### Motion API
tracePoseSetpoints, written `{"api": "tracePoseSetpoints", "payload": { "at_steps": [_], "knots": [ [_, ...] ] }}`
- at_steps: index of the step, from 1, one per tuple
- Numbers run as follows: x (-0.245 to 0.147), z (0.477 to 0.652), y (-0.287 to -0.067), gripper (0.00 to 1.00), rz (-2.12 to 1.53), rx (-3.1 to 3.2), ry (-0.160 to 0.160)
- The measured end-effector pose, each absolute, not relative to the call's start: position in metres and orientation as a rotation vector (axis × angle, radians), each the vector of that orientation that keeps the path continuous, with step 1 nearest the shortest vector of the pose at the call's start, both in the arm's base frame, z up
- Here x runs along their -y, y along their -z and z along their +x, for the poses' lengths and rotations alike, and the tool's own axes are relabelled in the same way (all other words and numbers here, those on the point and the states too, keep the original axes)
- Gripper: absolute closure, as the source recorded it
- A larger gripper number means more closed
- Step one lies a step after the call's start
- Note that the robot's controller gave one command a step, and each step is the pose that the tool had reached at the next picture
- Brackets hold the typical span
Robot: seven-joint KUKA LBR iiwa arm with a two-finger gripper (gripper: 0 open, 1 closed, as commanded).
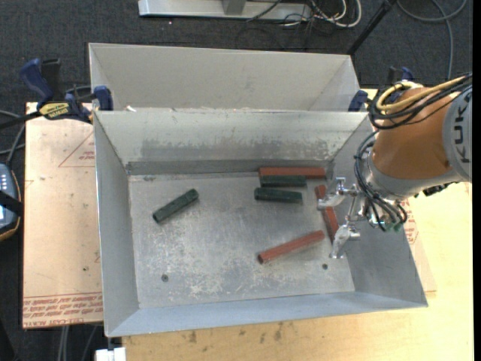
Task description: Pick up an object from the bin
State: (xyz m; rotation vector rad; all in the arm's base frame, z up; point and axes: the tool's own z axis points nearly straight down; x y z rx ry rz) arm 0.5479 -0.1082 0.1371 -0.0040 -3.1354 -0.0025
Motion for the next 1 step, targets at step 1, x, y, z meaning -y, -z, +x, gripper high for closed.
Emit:
{"api": "tracePoseSetpoints", "payload": {
  "at_steps": [1],
  "knots": [
    [0.1079, 0.5499, -0.1409, 0.00, 0.000, 3.143, 0.001]
  ]
}}
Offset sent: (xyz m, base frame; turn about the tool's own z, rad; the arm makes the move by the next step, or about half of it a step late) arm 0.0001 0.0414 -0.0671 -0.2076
